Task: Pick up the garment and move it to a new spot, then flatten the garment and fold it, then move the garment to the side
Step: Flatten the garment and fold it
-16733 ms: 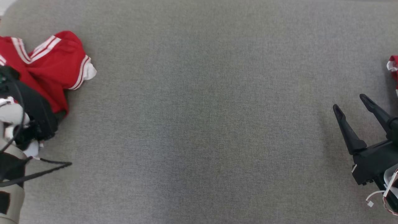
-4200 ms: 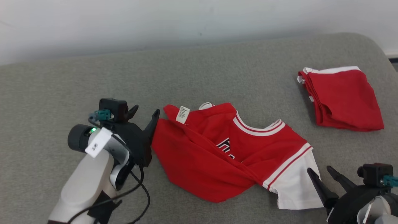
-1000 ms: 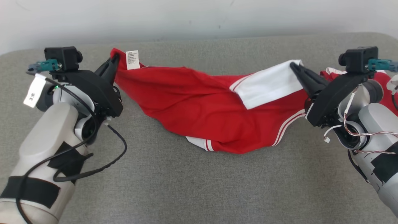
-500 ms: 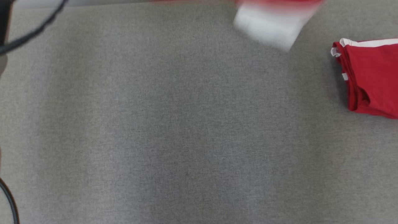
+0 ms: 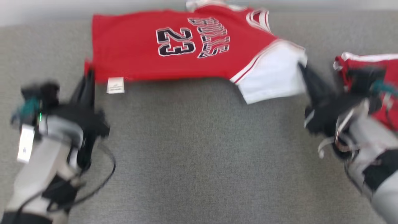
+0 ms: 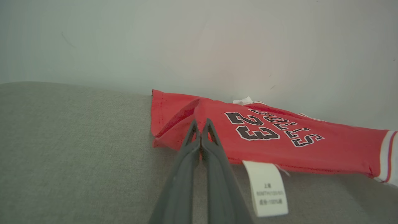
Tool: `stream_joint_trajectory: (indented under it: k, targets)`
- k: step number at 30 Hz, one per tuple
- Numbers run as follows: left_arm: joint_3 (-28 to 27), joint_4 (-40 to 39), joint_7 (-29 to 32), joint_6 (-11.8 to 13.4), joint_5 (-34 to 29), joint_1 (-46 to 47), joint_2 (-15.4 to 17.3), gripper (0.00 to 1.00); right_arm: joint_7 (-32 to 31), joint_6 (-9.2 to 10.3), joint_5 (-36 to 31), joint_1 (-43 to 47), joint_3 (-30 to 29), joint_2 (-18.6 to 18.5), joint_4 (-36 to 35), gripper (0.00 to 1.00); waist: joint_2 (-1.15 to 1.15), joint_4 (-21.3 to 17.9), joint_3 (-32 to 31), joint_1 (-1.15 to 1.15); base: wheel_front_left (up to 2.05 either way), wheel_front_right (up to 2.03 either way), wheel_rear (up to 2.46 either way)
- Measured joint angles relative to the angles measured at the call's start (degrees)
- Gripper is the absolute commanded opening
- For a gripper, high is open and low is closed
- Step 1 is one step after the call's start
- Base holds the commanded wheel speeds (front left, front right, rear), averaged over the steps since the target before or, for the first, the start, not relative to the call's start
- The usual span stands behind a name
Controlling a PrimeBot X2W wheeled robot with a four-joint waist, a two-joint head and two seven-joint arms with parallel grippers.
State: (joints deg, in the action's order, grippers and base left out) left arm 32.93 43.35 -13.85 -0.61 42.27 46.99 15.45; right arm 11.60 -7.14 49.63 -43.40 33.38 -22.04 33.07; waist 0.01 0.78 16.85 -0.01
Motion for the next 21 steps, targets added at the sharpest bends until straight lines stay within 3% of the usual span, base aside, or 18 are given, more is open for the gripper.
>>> stream_joint_trajectory:
  k: [5, 21]
  targets:
    - [-0.9, 0.2, -0.1, -0.4, 2.3, -8.0, 1.5, 0.00, 0.0, -0.01, 1.4, 5.7, 1.2, -1.1, -0.9, 0.00, -0.01, 0.1, -4.0, -0.01, 0.00, 0.00, 0.00]
    - [1.1, -3.5, -0.3, 0.3, 3.8, -28.3, 0.6, 0.00, -1.8, 0.71, 6.9, 26.2, 2.1, -3.4, -5.4, 0.00, -0.02, -0.4, -16.3, -0.01, 0.00, 0.00, 0.00]
